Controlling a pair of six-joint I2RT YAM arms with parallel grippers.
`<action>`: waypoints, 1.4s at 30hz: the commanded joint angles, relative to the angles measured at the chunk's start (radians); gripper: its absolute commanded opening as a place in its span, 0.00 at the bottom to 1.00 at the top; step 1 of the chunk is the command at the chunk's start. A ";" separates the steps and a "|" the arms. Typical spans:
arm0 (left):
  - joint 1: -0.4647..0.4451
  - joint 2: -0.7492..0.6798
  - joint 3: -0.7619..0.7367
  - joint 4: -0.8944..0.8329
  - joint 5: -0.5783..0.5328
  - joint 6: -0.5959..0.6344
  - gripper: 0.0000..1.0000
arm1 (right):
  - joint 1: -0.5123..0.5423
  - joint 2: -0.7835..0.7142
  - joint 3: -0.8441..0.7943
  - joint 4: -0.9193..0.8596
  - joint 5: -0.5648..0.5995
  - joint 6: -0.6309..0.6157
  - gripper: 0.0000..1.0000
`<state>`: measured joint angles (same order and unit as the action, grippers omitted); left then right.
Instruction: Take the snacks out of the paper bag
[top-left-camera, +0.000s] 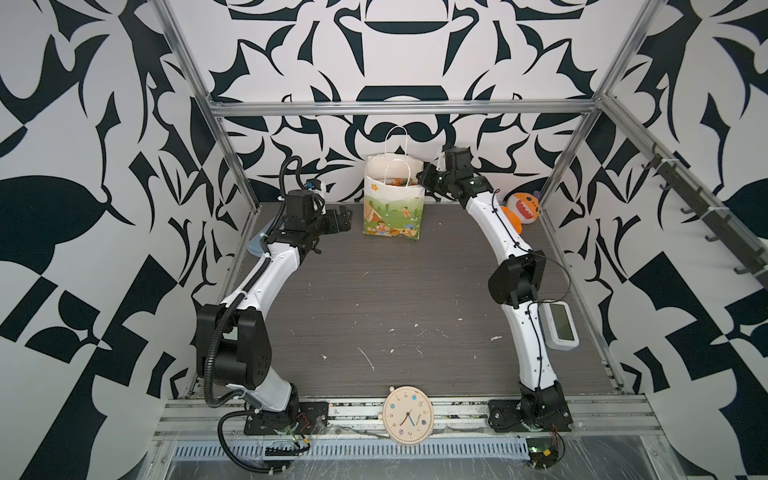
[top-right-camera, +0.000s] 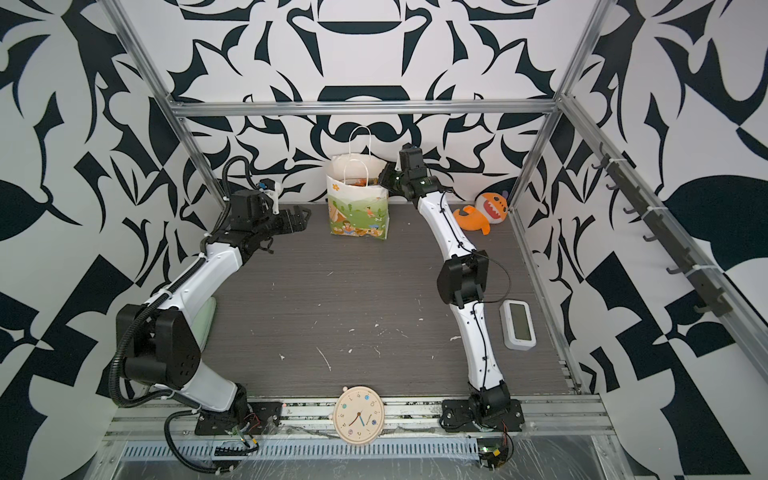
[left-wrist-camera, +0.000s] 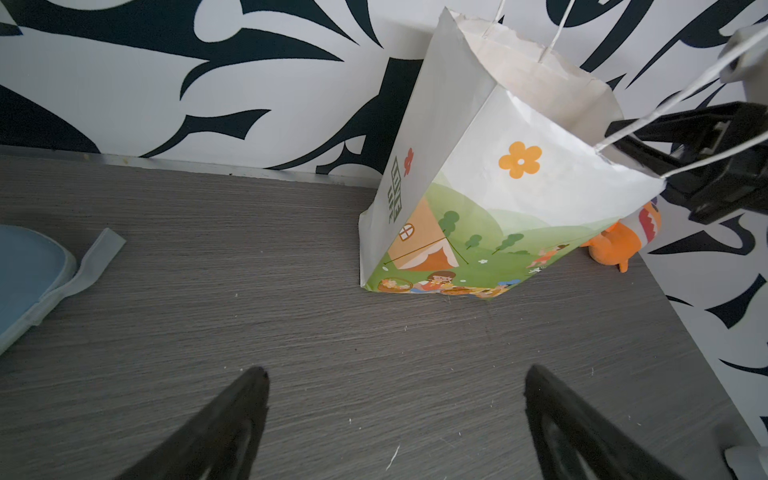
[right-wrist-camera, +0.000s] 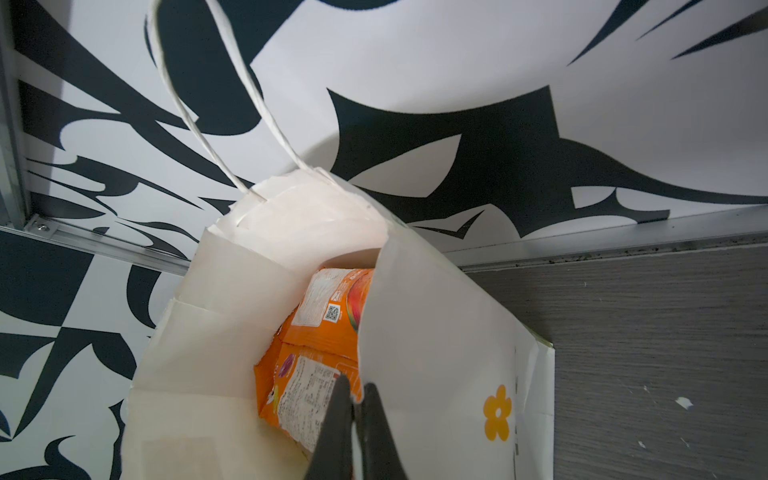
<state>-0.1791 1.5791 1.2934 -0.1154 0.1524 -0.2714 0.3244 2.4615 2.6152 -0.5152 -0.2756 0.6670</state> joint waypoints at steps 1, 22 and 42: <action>0.001 -0.030 0.012 -0.024 -0.023 0.019 0.99 | 0.021 -0.084 -0.015 -0.018 -0.010 0.016 0.00; 0.003 -0.024 0.066 -0.069 -0.067 0.071 1.00 | 0.047 -0.282 -0.283 -0.014 -0.110 0.045 0.00; 0.014 0.034 0.125 -0.059 -0.065 0.098 0.99 | 0.034 -0.530 -0.611 0.055 -0.087 -0.014 0.00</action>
<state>-0.1776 1.5932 1.3800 -0.1692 0.0860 -0.1825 0.3622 1.9766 2.0022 -0.4965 -0.3424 0.6930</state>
